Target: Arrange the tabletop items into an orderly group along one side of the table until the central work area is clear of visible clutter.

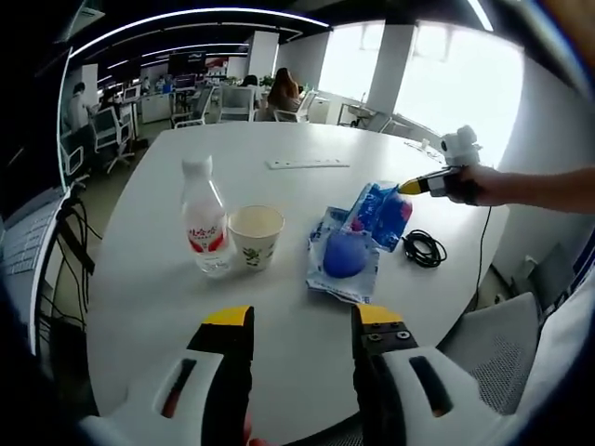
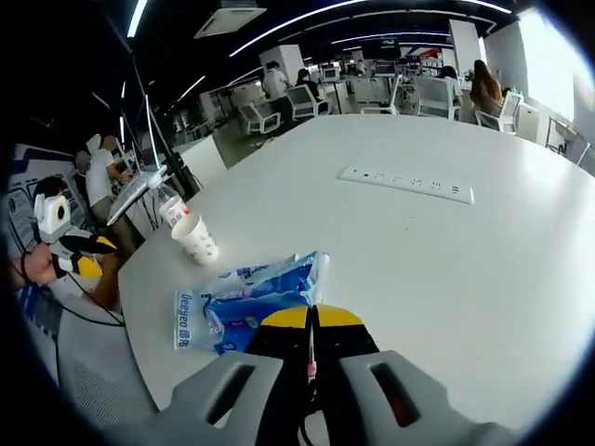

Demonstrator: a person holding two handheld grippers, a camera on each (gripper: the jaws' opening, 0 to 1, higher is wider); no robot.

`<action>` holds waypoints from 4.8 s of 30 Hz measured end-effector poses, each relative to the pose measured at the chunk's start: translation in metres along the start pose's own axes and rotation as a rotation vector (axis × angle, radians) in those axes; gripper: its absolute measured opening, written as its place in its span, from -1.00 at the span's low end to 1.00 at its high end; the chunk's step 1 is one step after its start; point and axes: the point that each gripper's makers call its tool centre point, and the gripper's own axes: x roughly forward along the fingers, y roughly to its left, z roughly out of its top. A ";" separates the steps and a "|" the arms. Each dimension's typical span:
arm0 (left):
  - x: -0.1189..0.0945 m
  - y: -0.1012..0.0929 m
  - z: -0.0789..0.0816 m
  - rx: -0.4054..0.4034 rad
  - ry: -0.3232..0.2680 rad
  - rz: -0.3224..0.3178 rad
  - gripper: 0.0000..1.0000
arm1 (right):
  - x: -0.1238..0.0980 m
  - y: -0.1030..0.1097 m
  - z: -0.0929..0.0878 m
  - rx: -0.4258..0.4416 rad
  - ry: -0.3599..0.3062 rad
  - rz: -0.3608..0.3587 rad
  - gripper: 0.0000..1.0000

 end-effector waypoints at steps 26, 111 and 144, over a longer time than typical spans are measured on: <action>0.022 -0.024 0.008 0.039 0.017 -0.067 -0.18 | -0.045 -0.032 0.003 0.063 -0.041 -0.089 -1.00; 0.030 -0.035 0.011 0.011 0.048 -0.010 -0.17 | -0.049 -0.117 -0.060 0.268 0.042 -0.216 -0.89; 0.026 -0.046 -0.007 0.017 0.051 -0.058 -0.18 | -0.065 -0.079 -0.060 0.211 0.069 -0.197 -0.71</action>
